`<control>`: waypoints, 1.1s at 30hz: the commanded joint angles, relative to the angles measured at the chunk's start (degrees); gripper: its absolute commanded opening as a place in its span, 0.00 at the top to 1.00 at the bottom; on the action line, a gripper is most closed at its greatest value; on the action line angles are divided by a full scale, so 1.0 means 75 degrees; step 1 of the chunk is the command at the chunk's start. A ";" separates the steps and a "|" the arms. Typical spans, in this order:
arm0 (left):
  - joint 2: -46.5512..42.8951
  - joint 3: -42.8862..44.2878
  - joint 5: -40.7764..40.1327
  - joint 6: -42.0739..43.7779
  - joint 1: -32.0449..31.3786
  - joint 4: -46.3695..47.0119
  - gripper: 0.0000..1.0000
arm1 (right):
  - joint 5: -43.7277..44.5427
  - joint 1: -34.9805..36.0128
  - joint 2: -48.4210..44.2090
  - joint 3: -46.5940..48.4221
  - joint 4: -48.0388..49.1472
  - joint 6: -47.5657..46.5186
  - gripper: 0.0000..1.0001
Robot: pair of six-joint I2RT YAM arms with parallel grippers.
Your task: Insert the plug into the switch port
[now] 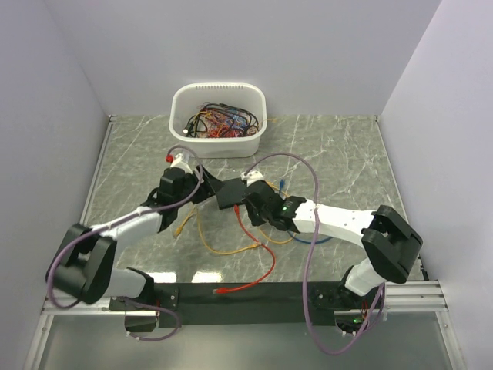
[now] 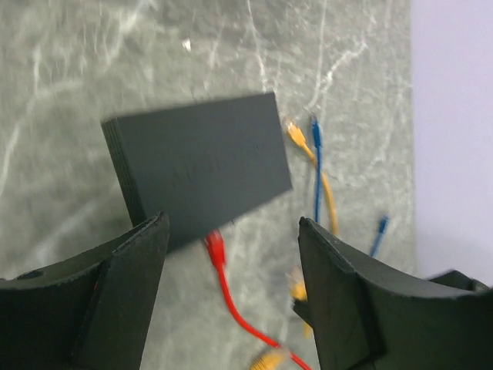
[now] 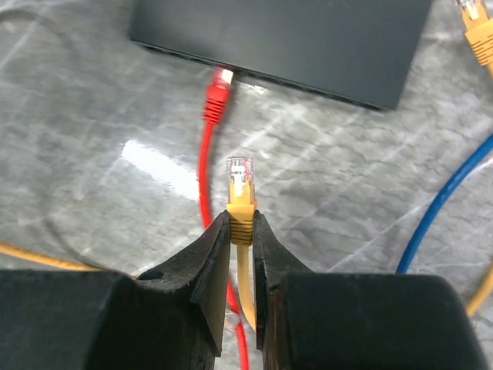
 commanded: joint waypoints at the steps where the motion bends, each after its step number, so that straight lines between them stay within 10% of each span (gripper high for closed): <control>1: 0.0624 0.0574 0.0728 0.0746 0.0157 0.1001 0.26 | -0.0314 -0.0285 -0.0113 -0.0073 0.0148 0.0179 1.00; 33: 0.4950 0.3142 0.2252 0.2319 0.0309 0.1658 0.32 | -0.1721 -0.1329 0.1657 0.0747 0.0957 0.0543 1.00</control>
